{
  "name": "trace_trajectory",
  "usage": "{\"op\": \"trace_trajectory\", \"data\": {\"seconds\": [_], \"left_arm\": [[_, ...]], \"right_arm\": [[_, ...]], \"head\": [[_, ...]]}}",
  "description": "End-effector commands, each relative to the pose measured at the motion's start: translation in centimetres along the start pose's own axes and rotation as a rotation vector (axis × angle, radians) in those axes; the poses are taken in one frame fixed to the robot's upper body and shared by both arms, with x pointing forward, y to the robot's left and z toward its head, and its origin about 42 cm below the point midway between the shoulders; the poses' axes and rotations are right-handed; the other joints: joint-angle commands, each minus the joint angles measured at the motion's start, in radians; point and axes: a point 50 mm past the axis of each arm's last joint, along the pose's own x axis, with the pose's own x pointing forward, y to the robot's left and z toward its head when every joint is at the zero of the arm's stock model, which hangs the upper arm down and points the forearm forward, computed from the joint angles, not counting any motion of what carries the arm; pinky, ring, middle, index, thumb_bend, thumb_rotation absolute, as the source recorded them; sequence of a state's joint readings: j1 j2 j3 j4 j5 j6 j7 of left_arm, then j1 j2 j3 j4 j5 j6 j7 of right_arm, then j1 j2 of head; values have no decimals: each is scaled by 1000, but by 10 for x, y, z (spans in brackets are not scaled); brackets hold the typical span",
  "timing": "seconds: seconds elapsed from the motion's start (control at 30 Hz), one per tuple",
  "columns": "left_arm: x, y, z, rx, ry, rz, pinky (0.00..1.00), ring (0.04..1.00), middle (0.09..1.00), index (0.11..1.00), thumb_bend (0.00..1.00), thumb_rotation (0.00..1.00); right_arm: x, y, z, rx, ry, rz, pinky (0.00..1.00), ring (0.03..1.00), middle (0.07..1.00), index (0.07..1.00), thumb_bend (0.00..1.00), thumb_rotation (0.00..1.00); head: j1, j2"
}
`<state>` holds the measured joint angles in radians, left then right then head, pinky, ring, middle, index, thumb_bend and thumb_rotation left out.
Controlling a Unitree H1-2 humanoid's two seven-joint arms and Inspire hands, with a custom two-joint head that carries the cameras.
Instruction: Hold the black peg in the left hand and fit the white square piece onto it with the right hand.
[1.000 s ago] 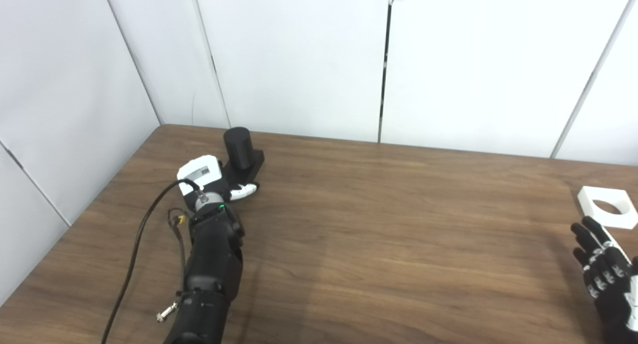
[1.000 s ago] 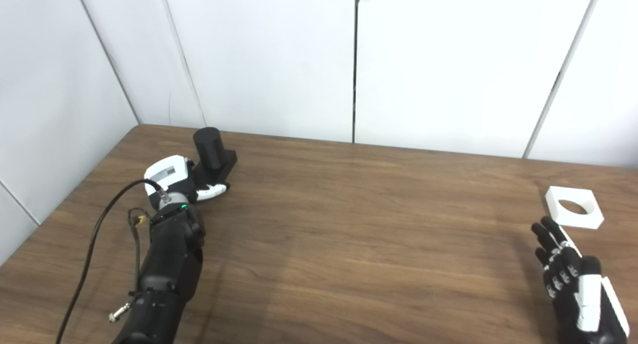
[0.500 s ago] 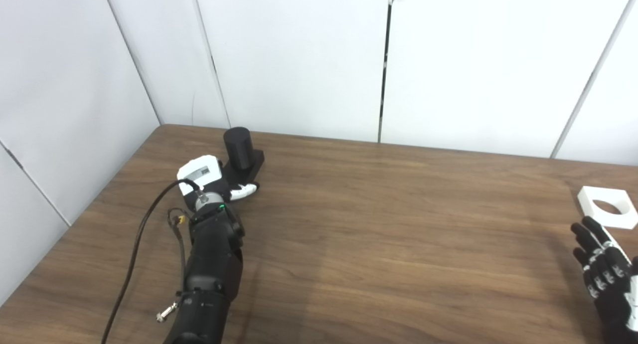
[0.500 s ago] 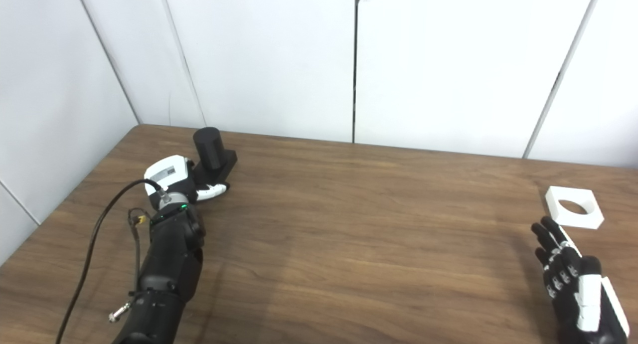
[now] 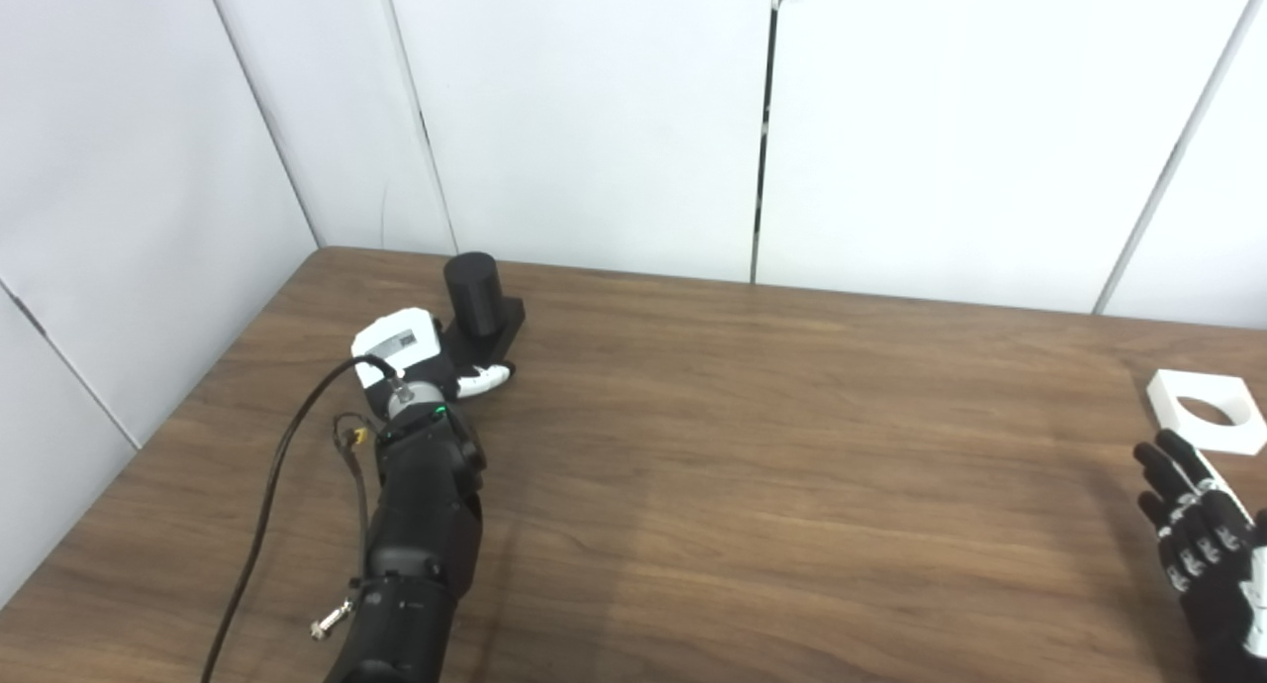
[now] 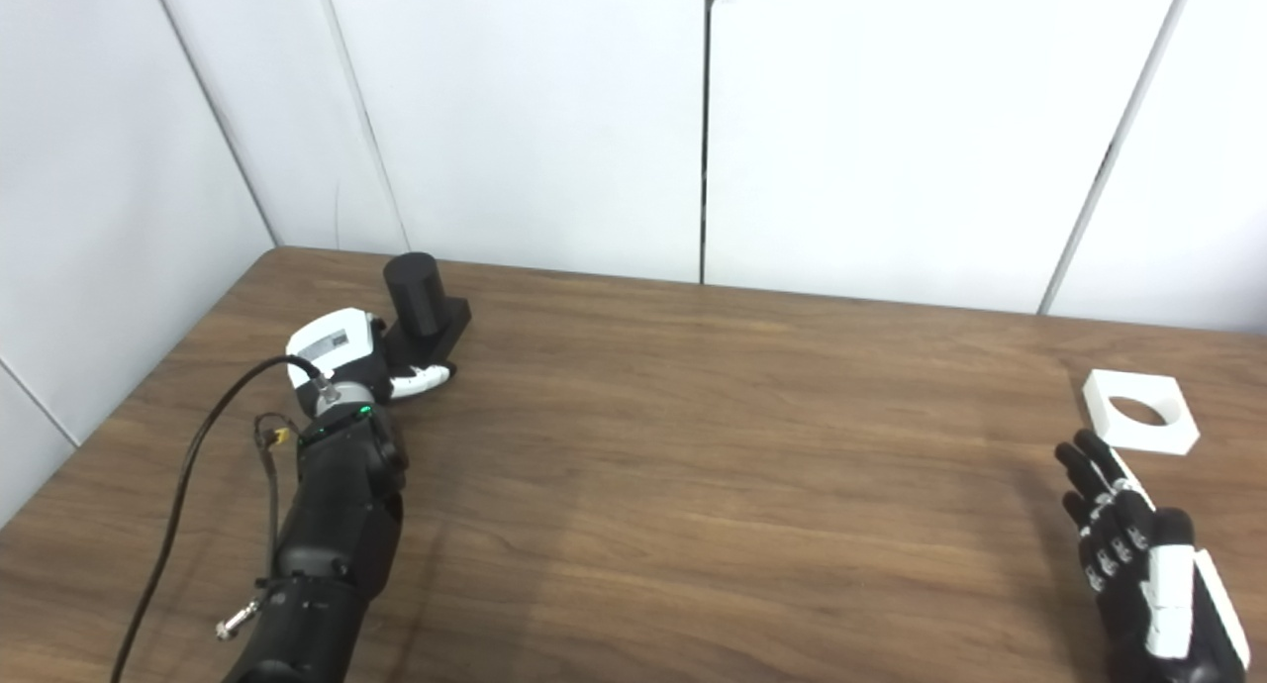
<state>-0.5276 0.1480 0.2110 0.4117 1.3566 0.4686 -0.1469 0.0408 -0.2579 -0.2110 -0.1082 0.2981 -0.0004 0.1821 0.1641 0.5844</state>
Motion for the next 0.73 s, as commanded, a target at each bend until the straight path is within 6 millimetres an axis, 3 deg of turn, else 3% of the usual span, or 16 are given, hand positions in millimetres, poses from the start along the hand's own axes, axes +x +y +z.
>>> {"op": "trace_trajectory", "data": {"seconds": [0.0, 0.7], "left_arm": [[9, 24, 3, 1, -8, 99, 998, 996, 980, 873, 755, 615], [9, 24, 3, 1, -8, 99, 998, 996, 980, 873, 755, 615]], "right_arm": [[-8, 1, -7, 16, 21, -6, 1000, 990, 919, 922, 758, 1000], [-8, 1, -7, 16, 21, -6, 1000, 990, 919, 922, 758, 1000]], "head": [[1, 0], [1, 0]]}}
